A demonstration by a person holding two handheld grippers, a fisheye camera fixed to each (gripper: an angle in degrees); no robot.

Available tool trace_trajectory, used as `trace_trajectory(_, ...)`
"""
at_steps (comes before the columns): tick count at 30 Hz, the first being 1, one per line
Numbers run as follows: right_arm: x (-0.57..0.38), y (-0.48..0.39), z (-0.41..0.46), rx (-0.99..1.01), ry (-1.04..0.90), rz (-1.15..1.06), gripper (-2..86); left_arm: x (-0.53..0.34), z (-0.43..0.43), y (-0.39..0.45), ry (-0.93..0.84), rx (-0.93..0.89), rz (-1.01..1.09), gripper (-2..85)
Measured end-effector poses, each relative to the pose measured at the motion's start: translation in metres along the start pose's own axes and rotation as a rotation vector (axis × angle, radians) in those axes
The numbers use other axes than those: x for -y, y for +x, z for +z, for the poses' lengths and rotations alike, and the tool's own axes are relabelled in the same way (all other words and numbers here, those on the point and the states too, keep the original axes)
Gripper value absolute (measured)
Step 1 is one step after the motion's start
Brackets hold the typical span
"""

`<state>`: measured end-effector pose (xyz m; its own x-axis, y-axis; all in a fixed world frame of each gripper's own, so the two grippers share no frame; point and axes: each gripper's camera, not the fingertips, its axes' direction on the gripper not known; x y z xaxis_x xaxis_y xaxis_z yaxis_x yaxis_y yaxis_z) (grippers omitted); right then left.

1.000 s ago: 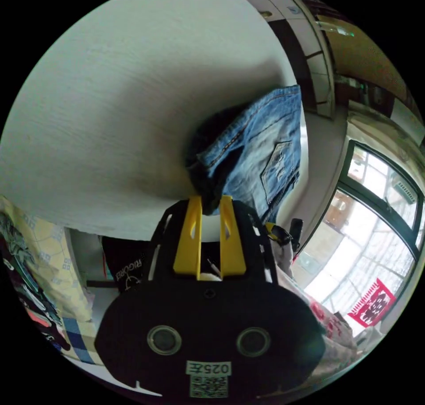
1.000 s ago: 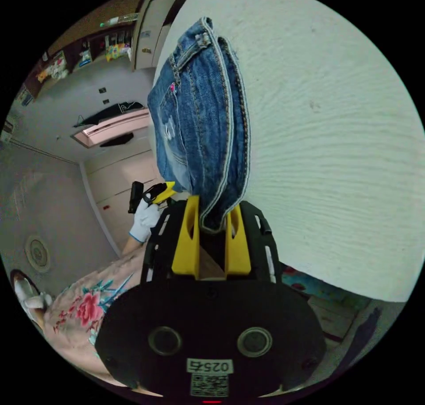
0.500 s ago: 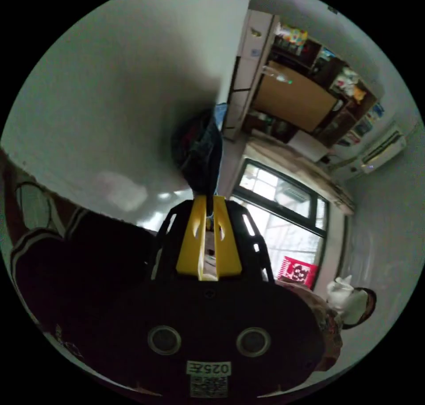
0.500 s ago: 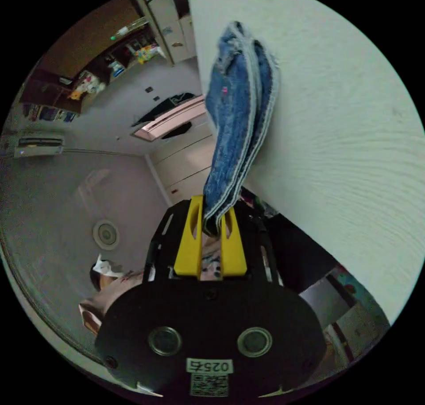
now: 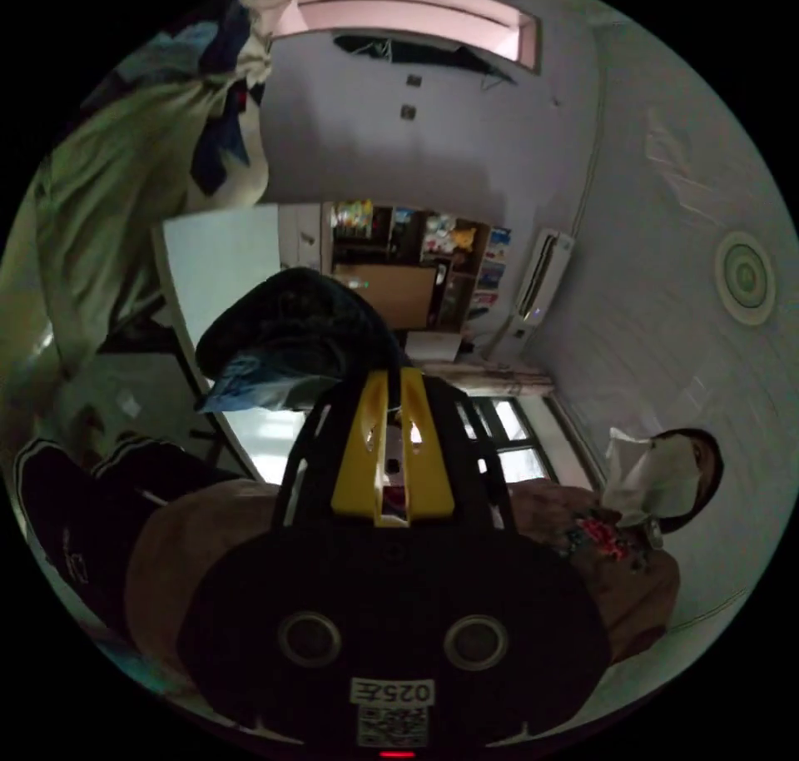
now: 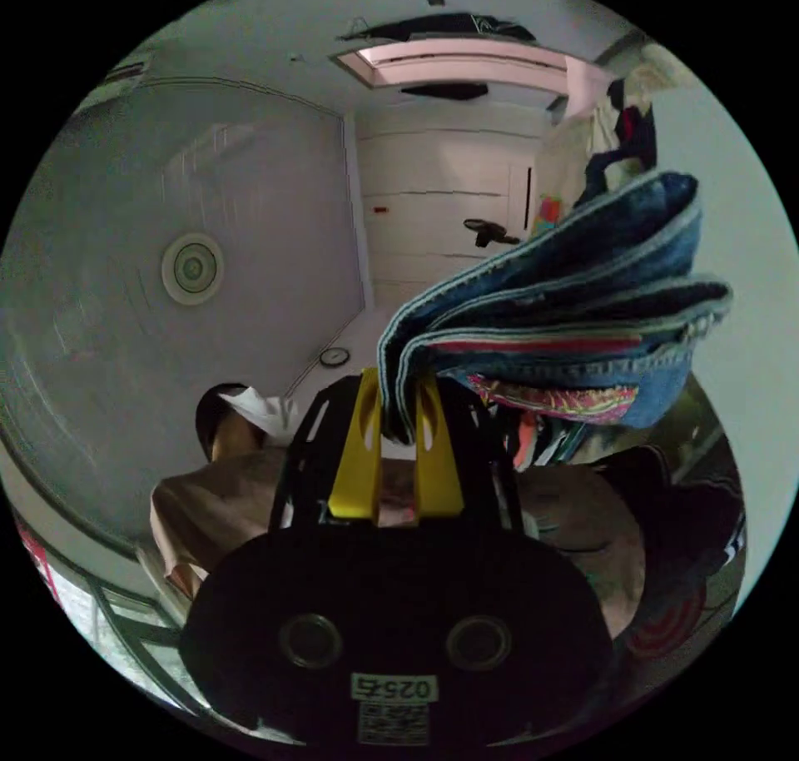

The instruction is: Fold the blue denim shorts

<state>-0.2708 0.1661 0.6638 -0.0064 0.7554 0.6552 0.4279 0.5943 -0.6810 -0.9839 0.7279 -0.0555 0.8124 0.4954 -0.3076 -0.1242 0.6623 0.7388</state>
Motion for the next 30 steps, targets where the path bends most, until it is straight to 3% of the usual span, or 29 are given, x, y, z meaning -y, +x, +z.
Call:
trace_trajectory(5, 0.064, 0.056, 0.140, 0.131, -0.250, 0.146, 6.0, -0.060, -0.143, 0.038, 0.294, 0.096, 0.139, -1.4)
trace_trajectory(14, 0.119, 0.087, 0.416, 0.306, -0.795, 0.275, 6.0, -0.221, -0.272, 0.074, 0.839, 0.072, 0.246, -1.4)
trace_trajectory(21, 0.076, 0.071, 0.617, 0.341, -0.933, 0.287, 6.0, -0.274, -0.391, 0.124, 0.921, 0.213, 0.349, -1.4)
trace_trajectory(27, 0.012, 0.023, 0.743, 0.378, -0.868, 0.048, 6.0, -0.281, -0.494, 0.191, 0.814, 0.306, 0.541, -1.3)
trace_trajectory(30, -0.036, 0.021, 0.775, 0.195, -0.860, -0.046, 6.0, -0.306, -0.529, 0.172, 0.790, 0.435, 0.443, -1.2)
